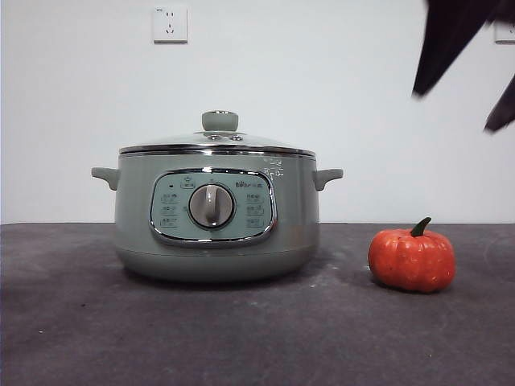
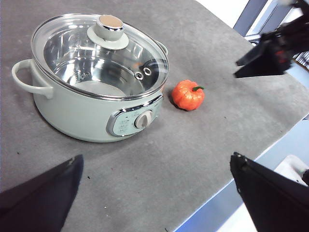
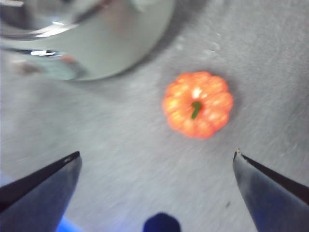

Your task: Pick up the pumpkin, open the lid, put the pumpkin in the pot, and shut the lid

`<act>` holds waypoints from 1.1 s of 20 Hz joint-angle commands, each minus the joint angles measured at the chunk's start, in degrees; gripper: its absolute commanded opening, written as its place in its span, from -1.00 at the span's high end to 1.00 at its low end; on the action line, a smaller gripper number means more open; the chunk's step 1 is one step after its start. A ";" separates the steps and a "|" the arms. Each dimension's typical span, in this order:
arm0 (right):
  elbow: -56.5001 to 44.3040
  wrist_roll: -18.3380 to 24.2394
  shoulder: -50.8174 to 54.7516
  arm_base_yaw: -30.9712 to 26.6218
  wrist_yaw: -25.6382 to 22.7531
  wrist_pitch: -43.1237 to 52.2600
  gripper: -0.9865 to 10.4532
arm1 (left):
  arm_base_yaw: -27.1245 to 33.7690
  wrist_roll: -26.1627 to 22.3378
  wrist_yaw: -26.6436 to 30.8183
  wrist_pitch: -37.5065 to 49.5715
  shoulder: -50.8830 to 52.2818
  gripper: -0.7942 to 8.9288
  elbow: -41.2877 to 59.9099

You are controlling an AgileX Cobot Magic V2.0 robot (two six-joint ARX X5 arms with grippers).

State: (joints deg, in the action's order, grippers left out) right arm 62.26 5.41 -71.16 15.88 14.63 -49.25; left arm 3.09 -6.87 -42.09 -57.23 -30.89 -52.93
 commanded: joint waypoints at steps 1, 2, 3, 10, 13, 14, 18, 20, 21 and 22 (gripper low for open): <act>0.15 0.24 -4.52 1.18 -2.21 3.19 -0.33 | -0.15 -0.39 -0.04 0.57 0.07 -0.59 -0.07; 0.15 0.44 -6.71 1.68 -4.20 4.70 -0.33 | -0.15 -0.39 -0.04 0.57 0.07 -0.59 -0.07; 0.15 0.70 -8.41 2.08 -5.86 5.75 -0.33 | -0.15 -0.39 -0.04 0.55 0.07 -0.59 -0.07; 0.15 0.72 -19.52 3.06 -7.72 14.27 -0.33 | -0.15 -0.22 -0.04 0.55 0.07 -0.59 -0.07; 0.15 0.72 -23.28 3.06 -7.74 15.47 -0.33 | -0.15 -0.22 -0.09 0.50 0.07 -0.59 -0.07; 0.15 0.72 -24.33 3.06 -7.69 16.02 -0.33 | -0.15 -0.20 -0.09 0.50 0.07 -0.59 -0.07; 0.15 0.66 -27.39 3.06 -7.65 17.16 -0.31 | -0.15 -0.20 -0.04 0.52 0.04 -0.59 -0.07; 0.15 0.07 -27.65 3.06 -7.65 17.11 0.09 | -0.15 -0.20 -0.02 0.52 0.04 -0.59 -0.07; 0.15 -0.57 -27.63 3.06 -7.58 17.11 0.38 | -0.15 -0.20 0.00 0.55 0.04 -0.59 -0.07; 0.15 -0.63 -27.61 3.06 -7.45 16.94 0.66 | -0.15 -0.20 0.02 0.59 -0.15 -0.59 -0.07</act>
State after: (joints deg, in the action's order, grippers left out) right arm 62.30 5.34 -98.35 18.79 7.07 -32.49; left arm 3.09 -6.87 -42.09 -57.21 -30.98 -52.93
